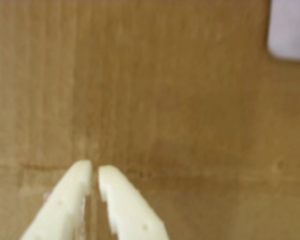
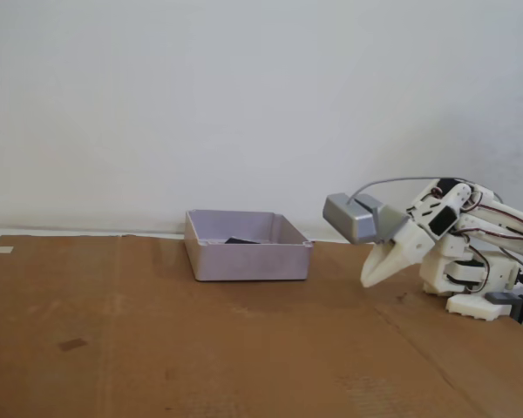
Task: Grasp a block and put it in the box.
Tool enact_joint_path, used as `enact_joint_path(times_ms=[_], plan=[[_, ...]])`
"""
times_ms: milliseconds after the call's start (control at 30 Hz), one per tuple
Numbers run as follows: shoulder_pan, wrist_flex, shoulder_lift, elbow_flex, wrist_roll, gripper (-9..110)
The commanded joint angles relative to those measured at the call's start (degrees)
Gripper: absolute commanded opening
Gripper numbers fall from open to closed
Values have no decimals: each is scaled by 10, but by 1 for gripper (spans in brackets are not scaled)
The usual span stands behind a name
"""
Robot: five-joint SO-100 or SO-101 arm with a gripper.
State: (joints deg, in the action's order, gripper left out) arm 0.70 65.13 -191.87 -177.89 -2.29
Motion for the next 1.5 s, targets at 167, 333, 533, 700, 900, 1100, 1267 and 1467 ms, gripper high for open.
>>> enact_joint_path(times_ms=[167, 333, 533, 700, 900, 1100, 1267, 1467], plan=[[4, 56, -32, -24, 4, 0], [4, 100, -32, -24, 4, 0], [4, 153, -32, -24, 4, 0], [3, 180, -32, -24, -2, 0], [4, 181, -32, -24, -2, 0], [0, 181, -31, -24, 4, 0], [1, 181, -31, -24, 4, 0], [1, 181, -31, -24, 4, 0]])
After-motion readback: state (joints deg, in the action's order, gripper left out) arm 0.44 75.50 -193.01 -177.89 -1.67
